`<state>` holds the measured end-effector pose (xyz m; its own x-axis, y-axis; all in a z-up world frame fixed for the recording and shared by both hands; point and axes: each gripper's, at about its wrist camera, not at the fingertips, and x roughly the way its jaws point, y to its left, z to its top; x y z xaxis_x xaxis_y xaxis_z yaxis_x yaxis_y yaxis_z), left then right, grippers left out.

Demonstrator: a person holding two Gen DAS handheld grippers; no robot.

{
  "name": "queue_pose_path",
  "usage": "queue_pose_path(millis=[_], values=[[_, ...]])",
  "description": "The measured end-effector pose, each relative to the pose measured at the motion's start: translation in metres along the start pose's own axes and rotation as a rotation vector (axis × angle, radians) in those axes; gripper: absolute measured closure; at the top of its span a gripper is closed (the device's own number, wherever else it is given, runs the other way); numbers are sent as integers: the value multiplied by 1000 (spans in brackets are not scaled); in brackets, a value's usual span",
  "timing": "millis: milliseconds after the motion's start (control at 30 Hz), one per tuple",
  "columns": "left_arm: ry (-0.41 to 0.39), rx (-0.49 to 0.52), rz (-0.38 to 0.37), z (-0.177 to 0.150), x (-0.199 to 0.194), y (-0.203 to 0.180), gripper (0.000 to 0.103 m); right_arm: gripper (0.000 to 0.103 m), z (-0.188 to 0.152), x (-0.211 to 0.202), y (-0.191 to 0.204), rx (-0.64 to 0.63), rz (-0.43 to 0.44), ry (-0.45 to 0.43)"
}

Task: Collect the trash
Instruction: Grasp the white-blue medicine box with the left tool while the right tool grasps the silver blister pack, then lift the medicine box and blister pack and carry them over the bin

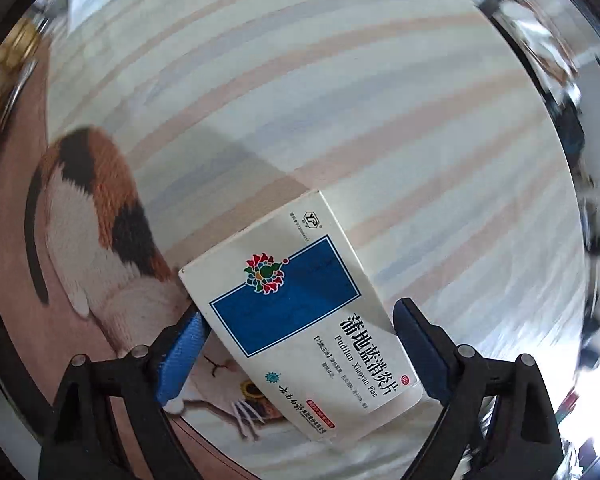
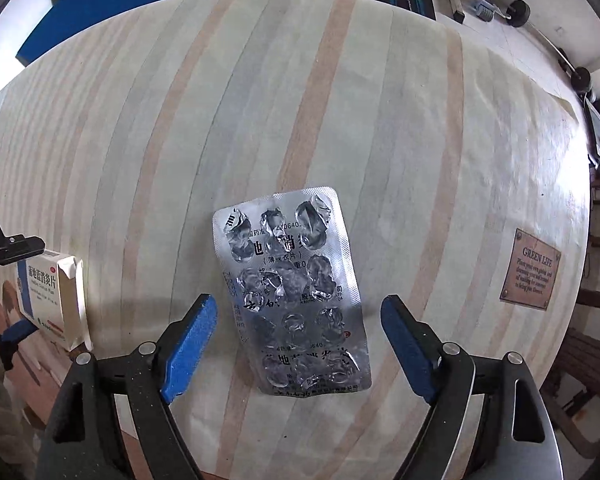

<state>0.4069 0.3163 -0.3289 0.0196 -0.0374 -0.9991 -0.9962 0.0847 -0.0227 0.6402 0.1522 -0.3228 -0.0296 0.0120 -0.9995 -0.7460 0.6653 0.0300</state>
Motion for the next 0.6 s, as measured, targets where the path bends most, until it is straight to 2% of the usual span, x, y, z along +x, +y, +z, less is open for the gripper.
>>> queue_pose_path(millis=[67,133,200,300,400,467,533,600], values=[[-48,180,33,-15,-3,-14,11,24,-17,-3,10,-45,-27,-28],[-60,304,49,-32,-3,-20,12,27,-18,-6,14,-67,-30,-48],[-62,400,63,-51,-3,-24,12,36,-26,-9,13,-79,-29,-65],[-40,539,72,-86,0,-27,12,36,-47,-10,13,-106,-27,-50],[12,597,49,-124,5,-14,12,36,-79,-6,12,-142,-23,-29],[31,614,49,-149,8,-4,12,36,-120,8,10,-159,-18,-9],[61,601,44,-168,11,5,12,36,-152,9,7,-170,-10,17],[73,547,35,-178,13,12,11,36,-176,10,4,-160,-2,37]])
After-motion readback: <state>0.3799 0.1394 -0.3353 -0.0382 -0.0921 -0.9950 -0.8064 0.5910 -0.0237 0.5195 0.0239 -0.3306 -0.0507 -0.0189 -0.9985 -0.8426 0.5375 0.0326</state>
